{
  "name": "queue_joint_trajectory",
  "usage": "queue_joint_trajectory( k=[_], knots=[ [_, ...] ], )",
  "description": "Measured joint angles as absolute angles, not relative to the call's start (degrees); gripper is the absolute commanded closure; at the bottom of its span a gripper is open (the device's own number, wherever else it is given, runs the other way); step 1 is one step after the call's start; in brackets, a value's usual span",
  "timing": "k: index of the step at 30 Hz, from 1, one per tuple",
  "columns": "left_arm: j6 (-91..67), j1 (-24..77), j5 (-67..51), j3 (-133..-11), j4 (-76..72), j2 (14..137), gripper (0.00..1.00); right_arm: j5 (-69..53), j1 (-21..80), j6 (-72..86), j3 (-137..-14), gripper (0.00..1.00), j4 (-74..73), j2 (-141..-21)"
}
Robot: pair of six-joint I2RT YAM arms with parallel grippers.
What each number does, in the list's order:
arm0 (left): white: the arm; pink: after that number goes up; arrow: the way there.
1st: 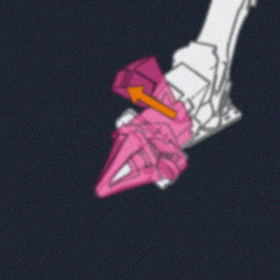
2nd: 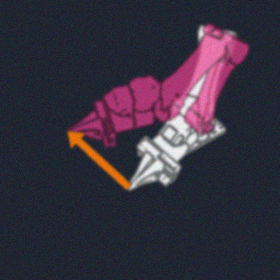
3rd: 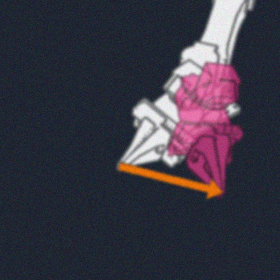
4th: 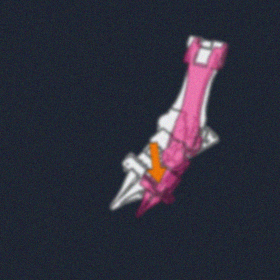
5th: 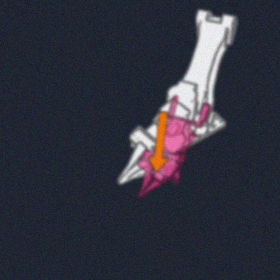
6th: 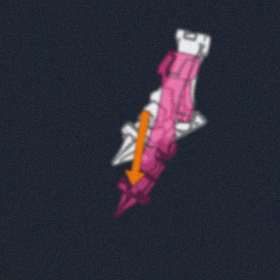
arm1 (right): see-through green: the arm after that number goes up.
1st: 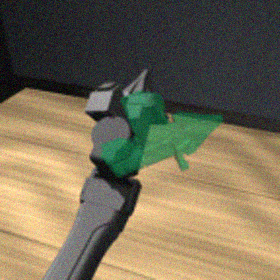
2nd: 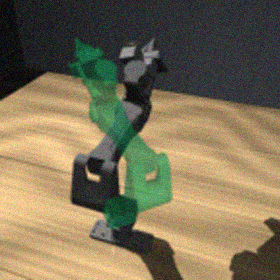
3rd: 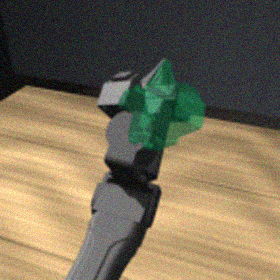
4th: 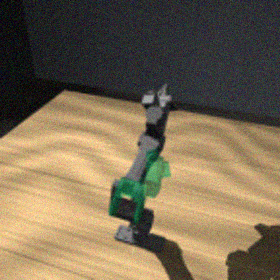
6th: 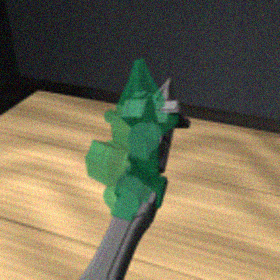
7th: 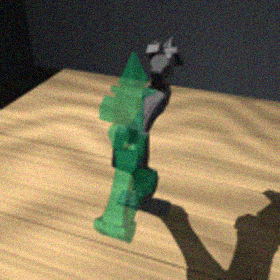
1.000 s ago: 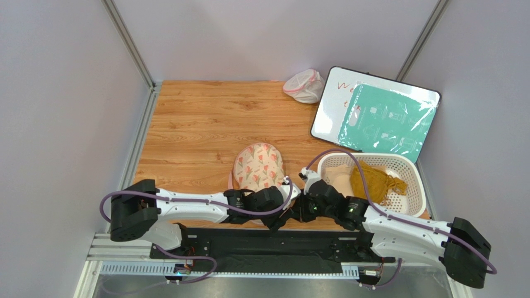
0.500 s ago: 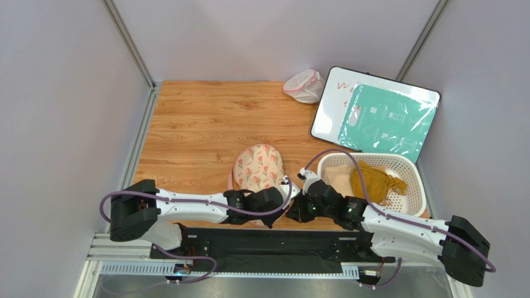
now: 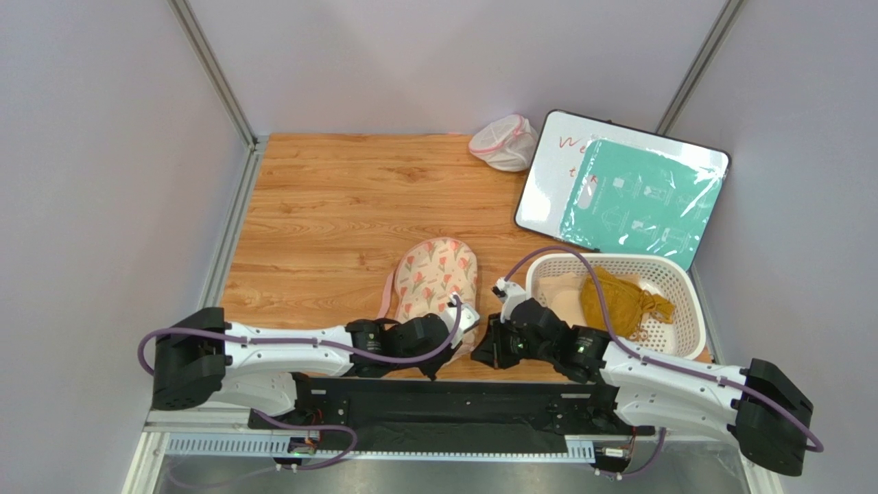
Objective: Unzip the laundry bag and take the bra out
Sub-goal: Unzip the laundry bag at the center of the board.
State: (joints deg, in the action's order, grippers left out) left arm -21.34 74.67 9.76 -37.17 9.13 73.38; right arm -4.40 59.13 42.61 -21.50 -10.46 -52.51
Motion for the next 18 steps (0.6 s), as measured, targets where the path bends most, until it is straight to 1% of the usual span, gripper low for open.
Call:
queue_joint_trajectory(
  k=[18],
  knots=[
    [-24.2, 74.9, 14.0, -31.5, 13.2, 59.1, 1.0, -4.9, 59.5, 42.7, -22.5, 1.0, -8.0, -51.7]
  ],
)
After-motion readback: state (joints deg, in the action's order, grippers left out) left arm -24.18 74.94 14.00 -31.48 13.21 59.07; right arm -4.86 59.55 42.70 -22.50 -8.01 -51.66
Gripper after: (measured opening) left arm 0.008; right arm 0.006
